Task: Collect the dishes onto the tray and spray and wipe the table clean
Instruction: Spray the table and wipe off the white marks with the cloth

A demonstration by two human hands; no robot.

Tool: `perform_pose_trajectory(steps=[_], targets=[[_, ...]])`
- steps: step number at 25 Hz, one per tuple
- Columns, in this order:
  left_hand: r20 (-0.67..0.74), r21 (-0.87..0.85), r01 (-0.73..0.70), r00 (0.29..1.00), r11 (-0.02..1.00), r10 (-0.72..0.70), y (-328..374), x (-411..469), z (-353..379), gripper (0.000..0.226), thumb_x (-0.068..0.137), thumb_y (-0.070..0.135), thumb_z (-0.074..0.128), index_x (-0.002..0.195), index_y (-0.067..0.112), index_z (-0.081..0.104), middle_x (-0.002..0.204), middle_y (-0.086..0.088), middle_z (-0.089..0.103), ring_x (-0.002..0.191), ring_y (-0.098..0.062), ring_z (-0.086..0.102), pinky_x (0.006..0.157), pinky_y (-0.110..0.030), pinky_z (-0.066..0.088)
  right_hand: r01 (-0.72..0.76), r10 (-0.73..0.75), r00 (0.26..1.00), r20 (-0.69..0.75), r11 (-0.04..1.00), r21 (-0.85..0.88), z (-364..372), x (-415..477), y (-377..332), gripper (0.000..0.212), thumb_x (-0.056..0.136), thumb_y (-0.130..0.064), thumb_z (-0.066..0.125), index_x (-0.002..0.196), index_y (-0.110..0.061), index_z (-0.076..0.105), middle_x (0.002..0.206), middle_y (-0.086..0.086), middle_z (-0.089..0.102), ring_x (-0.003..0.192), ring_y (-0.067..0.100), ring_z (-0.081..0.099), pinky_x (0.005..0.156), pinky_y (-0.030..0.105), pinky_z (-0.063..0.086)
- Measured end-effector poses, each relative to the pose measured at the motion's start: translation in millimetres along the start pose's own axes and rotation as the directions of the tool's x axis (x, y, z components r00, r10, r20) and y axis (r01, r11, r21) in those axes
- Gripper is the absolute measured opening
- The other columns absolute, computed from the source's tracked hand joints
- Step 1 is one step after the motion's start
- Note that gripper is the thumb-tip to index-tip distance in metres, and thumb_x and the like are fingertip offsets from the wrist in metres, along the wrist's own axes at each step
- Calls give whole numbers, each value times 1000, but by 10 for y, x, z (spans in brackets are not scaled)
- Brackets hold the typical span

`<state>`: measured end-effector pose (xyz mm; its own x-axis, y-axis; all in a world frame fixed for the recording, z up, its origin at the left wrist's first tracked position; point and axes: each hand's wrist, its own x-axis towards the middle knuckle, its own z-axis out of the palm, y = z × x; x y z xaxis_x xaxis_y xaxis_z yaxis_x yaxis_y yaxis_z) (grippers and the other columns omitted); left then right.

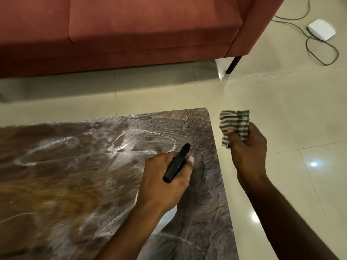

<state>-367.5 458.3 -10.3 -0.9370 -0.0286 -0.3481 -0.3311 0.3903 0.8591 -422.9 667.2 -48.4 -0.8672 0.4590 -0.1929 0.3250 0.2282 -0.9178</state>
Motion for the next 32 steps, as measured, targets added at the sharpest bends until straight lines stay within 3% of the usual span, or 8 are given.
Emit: perform_pose_trajectory(steps=[7, 10, 13, 17, 19, 23, 28, 32], targets=[[90, -109, 57, 995, 992, -47, -9, -88, -187, 26, 101, 37, 70, 89, 14, 72, 76, -17, 74, 56, -25, 77, 64, -52, 66, 410, -230, 888, 399, 788, -458, 666, 568, 66, 62, 102, -6, 56, 157, -32, 48, 167, 3, 43, 158, 24, 33, 130, 48, 28], [68, -153, 78, 995, 985, -68, -21, -147, -285, 18, 102, 27, 68, 96, 12, 72, 76, -29, 66, 55, -32, 75, 57, -40, 63, 714, -229, 660, 715, 488, -503, 641, 210, 245, 74, 102, -12, 52, 167, -32, 23, 178, 1, 12, 165, 27, 4, 133, 51, 12], [81, -227, 159, 986, 961, -144, -32, -146, -352, 13, 103, 27, 66, 101, 20, 78, 89, -37, 67, 52, -41, 70, 52, -31, 59, 891, -278, 403, 872, 339, -303, 221, 110, 336, 75, 99, -8, 56, 166, -26, 27, 176, 4, 19, 163, 29, 16, 129, 52, 24], [109, -175, 165, 983, 971, -148, -68, -193, -329, 28, 102, 31, 64, 88, 9, 75, 65, -23, 72, 47, -31, 69, 54, -40, 61, 588, -152, 771, 618, 544, -599, 565, 637, 25, 65, 102, -6, 51, 162, -28, 39, 174, 5, 26, 163, 30, 19, 131, 51, 23], [107, -132, 150, 985, 980, -136, -93, -262, -315, 30, 103, 30, 64, 84, 8, 74, 56, -15, 70, 50, -32, 71, 60, -47, 64, 609, -115, 731, 672, 554, -568, 866, 507, -79, 64, 104, -13, 48, 164, -31, 34, 176, 0, 19, 164, 25, 11, 133, 50, 17], [110, -64, 129, 986, 990, -122, -179, -390, -286, 42, 96, 51, 63, 77, 15, 69, 65, -13, 70, 59, -36, 72, 64, -60, 62, 862, -146, 311, 939, 459, -214, 406, 28, 222, 69, 100, -14, 43, 166, -33, 29, 177, -5, 13, 165, 18, 3, 132, 47, 16], [128, 41, 134, 982, 990, -138, -271, -525, -148, 51, 93, 54, 62, 70, 9, 59, 64, -22, 63, 63, -47, 68, 59, -59, 60, 619, -122, 635, 763, 671, -408, 65, 476, 196, 68, 96, 0, 48, 156, -30, 49, 172, -2, 32, 162, 20, 22, 131, 47, 26], [79, 12, 202, 976, 979, -203, -369, -673, -17, 49, 97, 43, 68, 68, 6, 56, 61, -29, 56, 57, -52, 67, 56, -61, 57, 451, -35, 660, 750, 818, -358, 108, 557, 57, 60, 101, -2, 56, 148, -40, 58, 165, -5, 45, 155, 15, 36, 130, 37, 27]])
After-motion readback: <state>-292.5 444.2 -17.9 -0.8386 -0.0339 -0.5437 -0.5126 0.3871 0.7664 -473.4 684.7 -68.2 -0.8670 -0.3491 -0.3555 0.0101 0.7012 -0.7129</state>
